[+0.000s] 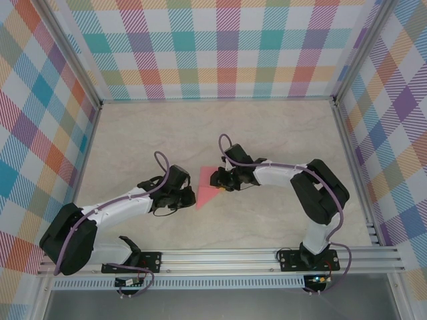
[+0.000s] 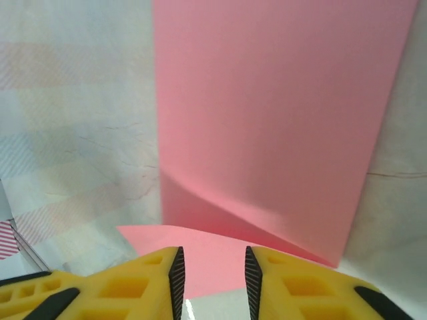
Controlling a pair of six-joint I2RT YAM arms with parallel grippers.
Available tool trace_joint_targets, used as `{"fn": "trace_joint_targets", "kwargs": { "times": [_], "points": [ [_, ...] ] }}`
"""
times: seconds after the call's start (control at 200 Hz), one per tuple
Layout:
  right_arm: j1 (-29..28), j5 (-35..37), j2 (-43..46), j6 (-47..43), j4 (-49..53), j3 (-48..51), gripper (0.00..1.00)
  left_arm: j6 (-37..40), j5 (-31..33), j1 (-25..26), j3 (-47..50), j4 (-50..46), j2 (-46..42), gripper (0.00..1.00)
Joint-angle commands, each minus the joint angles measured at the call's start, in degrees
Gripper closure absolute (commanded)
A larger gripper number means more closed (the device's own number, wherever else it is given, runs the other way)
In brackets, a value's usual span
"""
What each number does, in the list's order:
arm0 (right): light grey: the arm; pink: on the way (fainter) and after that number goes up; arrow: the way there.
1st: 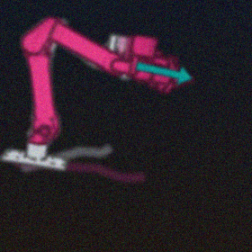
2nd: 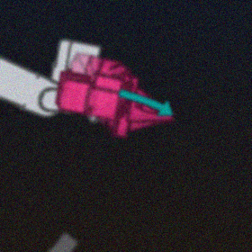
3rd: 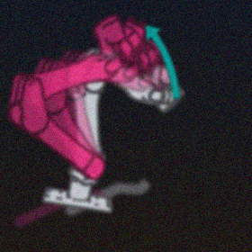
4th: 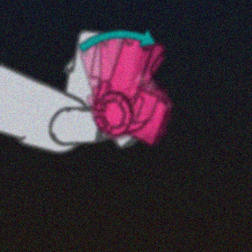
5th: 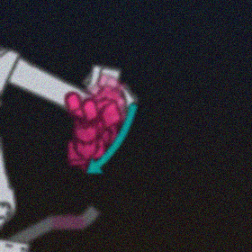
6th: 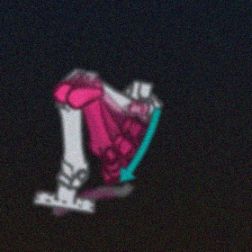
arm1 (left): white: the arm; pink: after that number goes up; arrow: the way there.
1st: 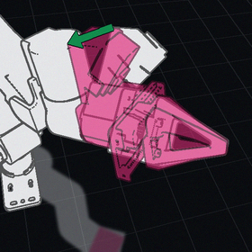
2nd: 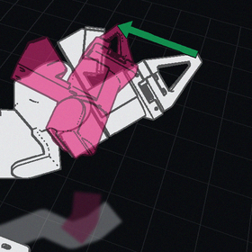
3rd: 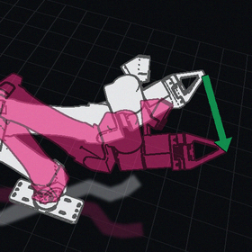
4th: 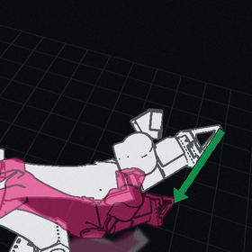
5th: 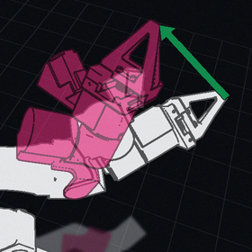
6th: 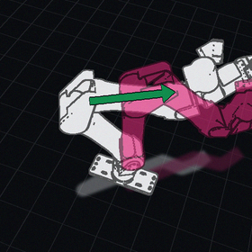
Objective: Fold a paper plane with a square sheet of paper (pick it up from the middle)
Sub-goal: Third fold the triangle at the center of the table.
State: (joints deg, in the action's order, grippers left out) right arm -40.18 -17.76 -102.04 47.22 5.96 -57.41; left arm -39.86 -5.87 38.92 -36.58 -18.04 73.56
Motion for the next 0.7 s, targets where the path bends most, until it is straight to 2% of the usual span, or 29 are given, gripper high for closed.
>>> {"fn": "trace_joint_targets", "kwargs": {
  "times": [0.0,0.26,0.475,0.695],
  "points": [
    [1.52,2.47,3.25,-2.10,2.38,0.51,0.65,0.83,0.89,0.20,-0.96,2.57,0.08,0.82],
    [3.62,0.49,4.66,-0.08,0.43,4.24,0.55,0.83,-2.04,0.19,-1.78,11.88,5.30,0.84],
    [3.68,-1.36,2.17,1.68,-0.30,3.95,0.54,0.06,2.77,0.20,-3.53,13.23,10.05,0.92],
    [3.67,-4.34,0.30,2.07,-1.19,3.62,0.53,-0.06,6.05,0.20,-4.02,12.36,12.66,0.94]
  ]
}}
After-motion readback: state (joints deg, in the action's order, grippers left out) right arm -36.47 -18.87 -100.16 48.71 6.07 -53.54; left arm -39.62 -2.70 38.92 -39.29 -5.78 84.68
